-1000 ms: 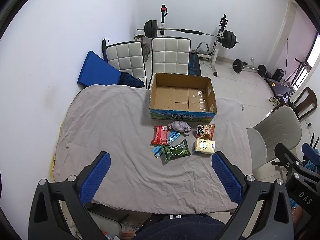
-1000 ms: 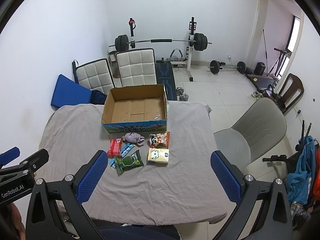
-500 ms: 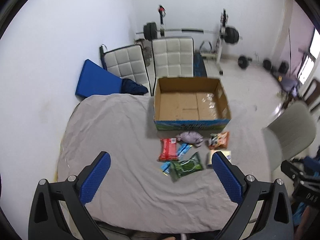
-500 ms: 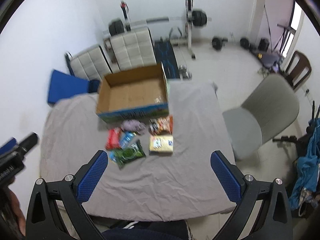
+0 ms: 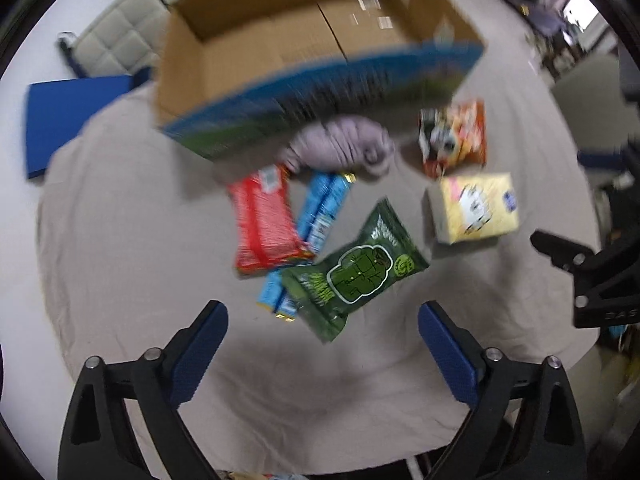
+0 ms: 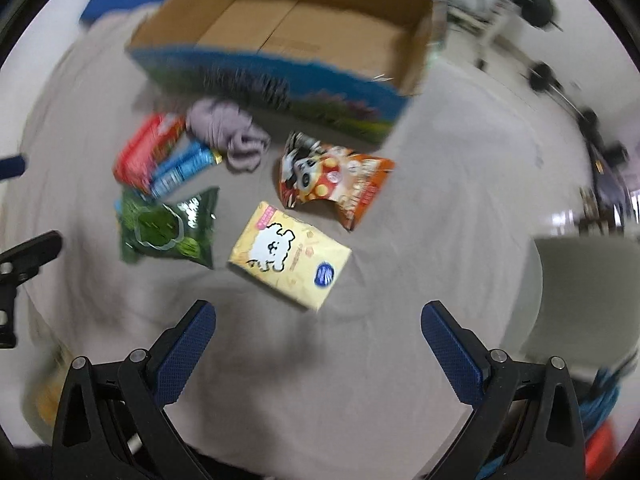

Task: Organize soft objects
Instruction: 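Grasp the green pouch with the left tool while the right tool grasps the yellow tissue pack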

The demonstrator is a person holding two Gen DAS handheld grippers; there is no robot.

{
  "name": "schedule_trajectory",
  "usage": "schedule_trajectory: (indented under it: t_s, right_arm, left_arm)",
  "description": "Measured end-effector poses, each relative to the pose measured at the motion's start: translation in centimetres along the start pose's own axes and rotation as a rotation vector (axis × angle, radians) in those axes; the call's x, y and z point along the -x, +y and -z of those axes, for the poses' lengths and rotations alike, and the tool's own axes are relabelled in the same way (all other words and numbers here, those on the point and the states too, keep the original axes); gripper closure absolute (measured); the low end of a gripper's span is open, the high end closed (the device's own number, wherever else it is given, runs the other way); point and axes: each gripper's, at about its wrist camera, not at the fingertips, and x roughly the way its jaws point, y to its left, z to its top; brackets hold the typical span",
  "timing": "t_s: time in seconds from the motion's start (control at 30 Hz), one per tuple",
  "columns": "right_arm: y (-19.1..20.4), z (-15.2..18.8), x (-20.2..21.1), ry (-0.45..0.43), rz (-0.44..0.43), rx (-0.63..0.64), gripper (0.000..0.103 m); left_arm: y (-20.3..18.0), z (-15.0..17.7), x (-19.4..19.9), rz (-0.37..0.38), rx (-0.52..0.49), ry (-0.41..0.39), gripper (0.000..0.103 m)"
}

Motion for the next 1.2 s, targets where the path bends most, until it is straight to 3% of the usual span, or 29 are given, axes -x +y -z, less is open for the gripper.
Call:
schedule_trajectory:
  t_s: [0.13, 0.3, 0.37, 0.4, 0.43, 0.47, 0.53, 0.73, 0.83, 0.93, 1.0, 1.03, 1.1, 1.13, 1.2]
  right_arm:
    - [0.8, -1.1, -3.4, 0.044, -0.009, 0.105, 0.000]
    - [1.2, -1.4, -5.6, 0.076, -0.017, 0.212, 0.000]
    - [1.4, -1.5, -6.3, 0.087, -0.022, 0.235, 0.000]
    - [1.4, -1.6, -6.7, 0.093, -0.021, 0.247, 0.000]
    - [1.6, -1.7, -7.1, 0.092, -0.017, 0.254, 0.000]
    - [1.6, -1.8, -7.3, 0.089, -0.017, 0.260, 0.000]
    - [1.9, -2.0, -8.0, 0.092, -0.035, 0.263, 0.000]
    - [2.5, -3.8, -10.6, 0.135, -0.111, 0.265, 0.000]
    - [3.1, -4.2, -12.3, 0.174, -0.141, 0.237, 0.005]
    - [3.6, -3.7, -14.0, 0.191, -0.159, 0.130, 0.014]
    - [2.3, -3.1, -15.1, 0.244, -0.208, -0.072, 0.019]
    - [1.6, -2.6, -15.6, 0.282, -0.246, -0.173, 0.022]
    - [0.7, -1.2, -16.8, 0.339, -0.430, -0.374, 0.022]
    - [0.7, -0.9, -17.1, 0.338, -0.467, -0.406, 0.022]
    - [1.1, -0.8, -17.1, 0.295, -0.431, -0.404, 0.021]
  left_arm:
    - [-1.1, -0.9, -5.4, 0.003, -0.104, 0.099, 0.007]
    - [-2.9, -1.1, -10.3, -0.061, -0.239, 0.177, 0.007]
    - [-3.5, -1.1, -11.5, -0.063, -0.273, 0.180, 0.013]
    - [-3.6, -1.0, -12.1, -0.061, -0.272, 0.185, 0.025]
    - [-3.5, -0.9, -12.2, -0.065, -0.257, 0.186, 0.029]
    - [-3.4, -0.9, -12.1, -0.060, -0.237, 0.180, 0.033]
    - [-2.7, -0.7, -11.4, -0.044, -0.154, 0.171, 0.055]
    - [2.1, 2.6, -10.5, 0.181, 0.332, 0.256, 0.061]
    - [2.9, 5.0, -10.6, 0.256, 0.495, 0.271, 0.061]
    - [2.8, 6.7, -10.2, 0.254, 0.538, 0.266, 0.060]
    - [2.5, 7.3, -10.0, 0.242, 0.529, 0.265, 0.060]
    - [1.6, 8.0, -10.9, 0.240, 0.528, 0.261, 0.059]
    - [1.2, 8.2, -10.8, 0.240, 0.530, 0.265, 0.058]
    - [0.9, 8.3, -10.8, 0.244, 0.538, 0.267, 0.056]
    - [0.6, 7.3, -11.9, 0.245, 0.550, 0.265, 0.054]
